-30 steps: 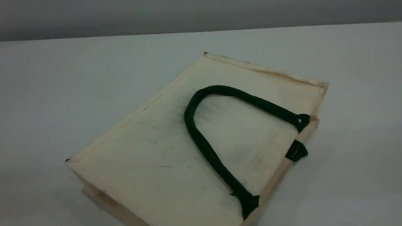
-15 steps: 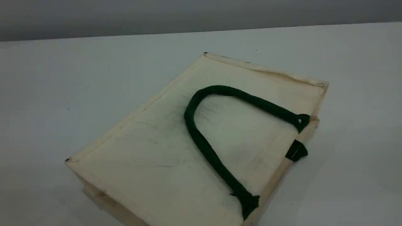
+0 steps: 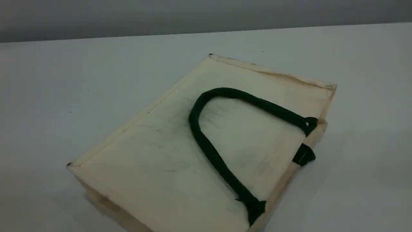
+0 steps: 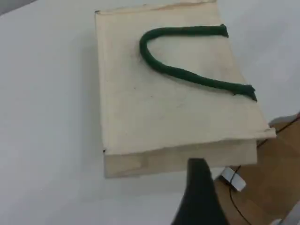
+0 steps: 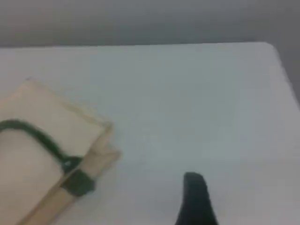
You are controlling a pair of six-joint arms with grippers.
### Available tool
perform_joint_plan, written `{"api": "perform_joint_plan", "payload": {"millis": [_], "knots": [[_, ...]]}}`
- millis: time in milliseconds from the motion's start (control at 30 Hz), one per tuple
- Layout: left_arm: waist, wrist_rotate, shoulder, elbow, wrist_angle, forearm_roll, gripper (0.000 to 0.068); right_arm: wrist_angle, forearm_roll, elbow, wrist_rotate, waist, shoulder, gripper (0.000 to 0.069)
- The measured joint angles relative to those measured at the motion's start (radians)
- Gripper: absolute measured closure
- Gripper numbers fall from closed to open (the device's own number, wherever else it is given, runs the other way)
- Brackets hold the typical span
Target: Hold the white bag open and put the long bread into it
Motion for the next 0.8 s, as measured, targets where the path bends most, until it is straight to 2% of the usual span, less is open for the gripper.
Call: {"api": "perform_joint_plan", "payload": {"millis": [100, 233, 533, 600, 700, 800], "knots": [[0.061, 0.0, 0.0, 0.0, 0.001, -0.001, 0.023, 0.0, 0.0, 0.0, 0.0, -0.066, 0.0, 0.0244], [0.206, 0.0, 0.0, 0.0, 0.001, -0.001, 0.023, 0.0, 0.0, 0.0, 0.0, -0.067, 0.0, 0.0244], [0.621, 0.0, 0.0, 0.0, 0.001, -0.001, 0.023, 0.0, 0.0, 0.0, 0.0, 0.035, 0.0, 0.0244], [0.694, 0.0, 0.0, 0.0, 0.001, -0.001, 0.023, 0.0, 0.0, 0.0, 0.0, 0.037, 0.0, 0.0244], [0.757, 0.0, 0.0, 0.0, 0.001, -0.001, 0.023, 0.0, 0.0, 0.0, 0.0, 0.038, 0.0, 0.0244], [0.758, 0.0, 0.0, 0.0, 0.001, -0.001, 0.023, 0.0, 0.0, 0.0, 0.0, 0.038, 0.0, 0.0244]]}}
